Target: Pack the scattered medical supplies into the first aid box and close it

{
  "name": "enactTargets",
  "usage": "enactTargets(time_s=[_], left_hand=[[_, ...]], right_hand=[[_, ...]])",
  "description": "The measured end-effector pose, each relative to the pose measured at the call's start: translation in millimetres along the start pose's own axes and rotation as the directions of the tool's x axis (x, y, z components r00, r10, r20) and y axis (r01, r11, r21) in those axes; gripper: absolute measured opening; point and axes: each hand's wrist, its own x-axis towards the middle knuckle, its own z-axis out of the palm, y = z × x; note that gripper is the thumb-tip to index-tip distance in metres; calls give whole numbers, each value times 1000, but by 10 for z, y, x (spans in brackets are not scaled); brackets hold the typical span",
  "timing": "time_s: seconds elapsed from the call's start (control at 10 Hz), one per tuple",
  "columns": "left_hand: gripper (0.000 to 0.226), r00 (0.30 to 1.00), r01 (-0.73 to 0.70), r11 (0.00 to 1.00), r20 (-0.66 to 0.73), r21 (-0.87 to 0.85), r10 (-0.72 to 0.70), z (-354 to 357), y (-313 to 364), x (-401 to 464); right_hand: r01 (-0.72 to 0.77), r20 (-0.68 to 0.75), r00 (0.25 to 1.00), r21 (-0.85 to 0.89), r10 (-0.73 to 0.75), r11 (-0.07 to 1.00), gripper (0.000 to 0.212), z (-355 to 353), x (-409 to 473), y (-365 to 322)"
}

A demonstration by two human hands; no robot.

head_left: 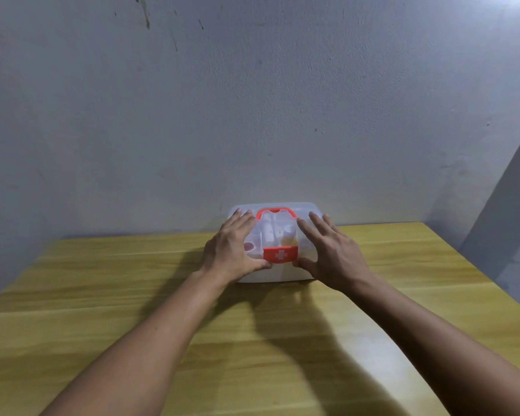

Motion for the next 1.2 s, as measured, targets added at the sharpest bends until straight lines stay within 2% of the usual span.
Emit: enactTargets(time_s=[0.2,0.8,0.9,1.0,1.1,1.2], left_hand=[[109,996,8,999,89,43,-11,-21,-61,117],[107,997,39,999,62,5,-39,118,-251,500],[110,993,32,994,107,104,-44,85,-208,497],[128,987,58,956,129,286,-99,71,-139,385],[139,978,202,958,14,205,-210,159,-103,151],[125,926,354,929,98,107,-364,314,-186,-213]], right_hand=[[2,59,998,-48,1,999,89,13,110,33],[-26,22,999,-43,27,999,86,228,550,115],[-11,7,1000,-25,12,1000,90,224,535,117],[-46,1,999,12,46,999,112,291,395,154],[-260,-19,964,123,264,958,119,491,128,270],[-437,100,899,159,426,885,94,650,-198,377]])
